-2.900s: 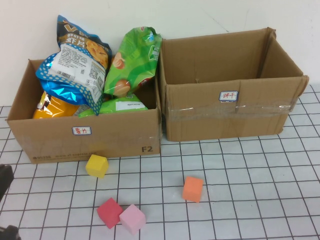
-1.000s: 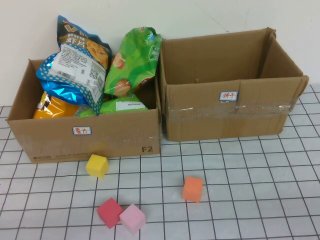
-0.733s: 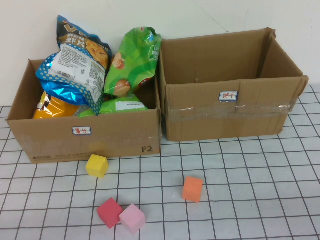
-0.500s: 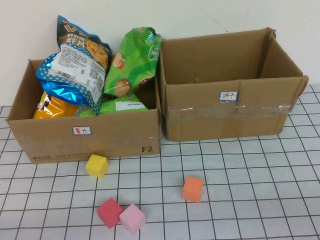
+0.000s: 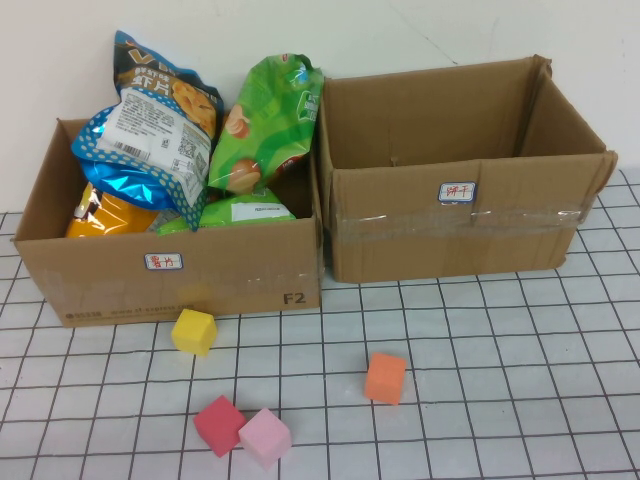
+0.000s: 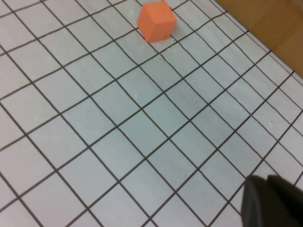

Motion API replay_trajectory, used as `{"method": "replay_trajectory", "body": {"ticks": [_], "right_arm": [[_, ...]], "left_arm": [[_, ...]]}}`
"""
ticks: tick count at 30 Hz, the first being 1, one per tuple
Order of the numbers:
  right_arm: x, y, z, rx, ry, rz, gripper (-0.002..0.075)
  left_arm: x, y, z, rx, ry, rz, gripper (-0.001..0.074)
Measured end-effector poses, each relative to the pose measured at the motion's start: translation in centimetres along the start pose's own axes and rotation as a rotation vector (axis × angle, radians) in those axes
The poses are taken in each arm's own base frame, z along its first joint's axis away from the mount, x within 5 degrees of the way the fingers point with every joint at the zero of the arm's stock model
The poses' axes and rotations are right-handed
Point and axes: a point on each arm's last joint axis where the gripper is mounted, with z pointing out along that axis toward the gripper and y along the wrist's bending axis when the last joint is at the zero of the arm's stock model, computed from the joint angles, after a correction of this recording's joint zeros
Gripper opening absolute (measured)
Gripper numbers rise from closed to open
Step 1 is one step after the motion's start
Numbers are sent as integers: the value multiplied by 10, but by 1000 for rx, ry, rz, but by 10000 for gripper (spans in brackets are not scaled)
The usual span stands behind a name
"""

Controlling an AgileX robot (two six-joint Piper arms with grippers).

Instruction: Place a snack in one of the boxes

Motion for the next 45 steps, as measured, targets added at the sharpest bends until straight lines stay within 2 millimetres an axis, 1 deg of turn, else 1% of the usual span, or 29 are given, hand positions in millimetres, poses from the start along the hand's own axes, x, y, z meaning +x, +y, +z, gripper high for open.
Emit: {"method": "replay_trajectory", "body": {"ticks": [17, 22, 26, 28, 32, 34, 37, 41, 45], "right_arm": [[0, 0, 0, 0, 0, 0, 1], [3, -3, -4, 34, -6, -48, 1], [2, -6, -10, 97, -67, 63, 0], [3, -10, -10, 172, -125, 143, 0], [19, -16, -3, 383, -226, 290, 0], [33, -16, 2, 498, -272, 361, 0], [52, -12, 6, 617, -296, 419, 0], [71, -3, 10, 695, -295, 396, 0], [85, 2, 21, 688, -232, 374, 0]], "left_arm": [[0, 0, 0, 0, 0, 17, -1], [0, 0, 0, 2, 0, 12, -1], [0, 0, 0, 2, -1, 12, -1], [0, 0, 0, 2, -1, 12, -1], [0, 0, 0, 2, -1, 12, -1], [0, 0, 0, 2, -1, 12, -1], [0, 0, 0, 2, -1, 12, -1], [0, 0, 0, 2, -1, 12, -1], [0, 0, 0, 3, -1, 10, -1]]}}
